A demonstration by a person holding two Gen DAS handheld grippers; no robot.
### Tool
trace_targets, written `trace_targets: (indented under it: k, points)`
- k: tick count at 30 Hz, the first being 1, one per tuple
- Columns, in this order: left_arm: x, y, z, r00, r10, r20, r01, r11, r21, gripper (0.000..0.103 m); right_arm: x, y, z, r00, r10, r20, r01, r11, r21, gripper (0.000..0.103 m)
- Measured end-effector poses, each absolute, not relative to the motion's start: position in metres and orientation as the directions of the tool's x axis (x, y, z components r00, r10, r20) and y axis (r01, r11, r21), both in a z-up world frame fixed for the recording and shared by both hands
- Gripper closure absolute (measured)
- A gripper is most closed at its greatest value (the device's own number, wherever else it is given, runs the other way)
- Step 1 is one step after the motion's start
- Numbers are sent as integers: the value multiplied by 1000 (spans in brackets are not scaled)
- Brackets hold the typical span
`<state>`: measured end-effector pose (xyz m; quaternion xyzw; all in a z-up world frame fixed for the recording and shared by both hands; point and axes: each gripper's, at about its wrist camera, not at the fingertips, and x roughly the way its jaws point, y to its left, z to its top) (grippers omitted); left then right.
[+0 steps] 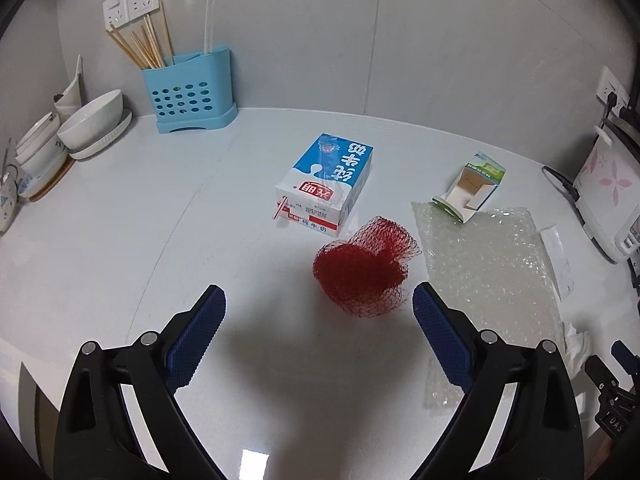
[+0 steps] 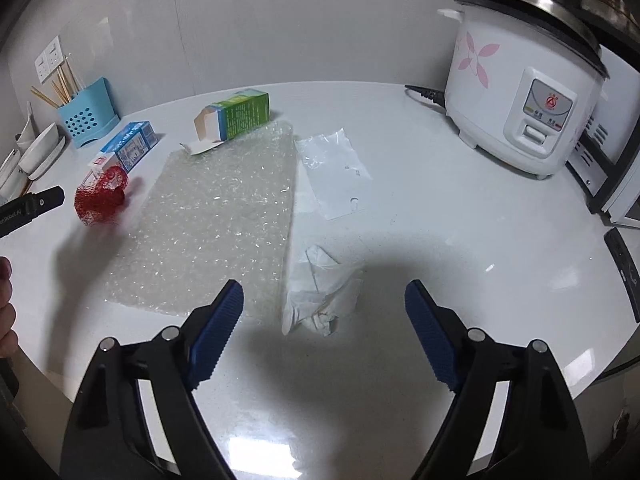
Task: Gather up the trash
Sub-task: 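Grasp the red mesh bag with the left tool while the right tool grasps the white tissue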
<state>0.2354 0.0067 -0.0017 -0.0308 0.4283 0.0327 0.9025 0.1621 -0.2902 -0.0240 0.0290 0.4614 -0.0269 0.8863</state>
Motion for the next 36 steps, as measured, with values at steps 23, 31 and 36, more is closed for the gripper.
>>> trace_targets:
  k: [23, 31, 36]
  points:
    - [307, -7, -56, 526, 31, -850, -101, 995, -27, 30, 196, -286, -54, 523, 28, -852, 56, 996, 68, 71]
    - [294, -7, -45, 540, 15, -842, -85, 996, -37, 54, 189, -289, -43, 548, 17, -836, 79, 994, 72, 72]
    - [285, -6, -34, 558, 9, -830, -73, 997, -38, 61, 184, -294, -36, 558, 15, -829, 90, 993, 79, 72]
